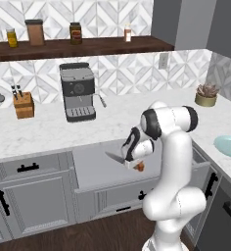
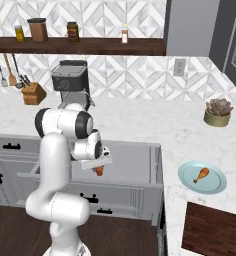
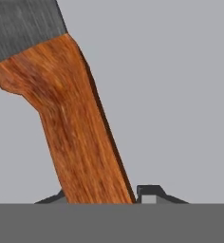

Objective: Pick up the knife from the drawer and place it on the cutting board. Then place the meat from the plate to the cutting board.

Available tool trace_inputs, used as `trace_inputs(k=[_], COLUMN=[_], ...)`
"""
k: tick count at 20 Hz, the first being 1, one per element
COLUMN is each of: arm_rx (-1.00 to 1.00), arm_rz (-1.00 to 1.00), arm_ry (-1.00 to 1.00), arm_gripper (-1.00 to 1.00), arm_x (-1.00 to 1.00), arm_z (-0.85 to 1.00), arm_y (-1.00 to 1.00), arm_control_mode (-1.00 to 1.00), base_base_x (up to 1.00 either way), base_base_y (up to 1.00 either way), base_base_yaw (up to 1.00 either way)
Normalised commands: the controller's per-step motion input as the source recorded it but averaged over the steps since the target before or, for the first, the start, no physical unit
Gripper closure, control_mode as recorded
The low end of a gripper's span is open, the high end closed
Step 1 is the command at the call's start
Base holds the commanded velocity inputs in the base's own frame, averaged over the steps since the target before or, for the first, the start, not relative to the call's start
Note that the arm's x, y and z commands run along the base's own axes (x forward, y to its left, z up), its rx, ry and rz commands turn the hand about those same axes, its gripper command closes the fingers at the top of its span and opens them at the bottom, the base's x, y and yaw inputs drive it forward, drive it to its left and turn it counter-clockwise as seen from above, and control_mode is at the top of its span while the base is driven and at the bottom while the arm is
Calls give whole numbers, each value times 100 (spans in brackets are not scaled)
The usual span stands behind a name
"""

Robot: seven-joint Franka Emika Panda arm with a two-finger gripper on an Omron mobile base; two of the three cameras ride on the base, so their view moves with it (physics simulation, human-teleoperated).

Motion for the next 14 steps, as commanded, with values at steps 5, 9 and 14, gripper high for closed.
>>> trace_inputs(k=[5, 9, 14], arm_rx=[6, 8, 1], arm_rz=[11, 10, 6], arm_ry=[-3, 0, 11], arm_gripper=[100, 100, 100], arm_x=[-31, 16, -26], arm_z=[97, 100, 100], arm_y=[0, 0, -7], arm_control_mode=[-100, -100, -100], base_base_x=[0, 0, 0], base_base_y=[0, 0, 0], base_base_yaw=[0, 0, 0])
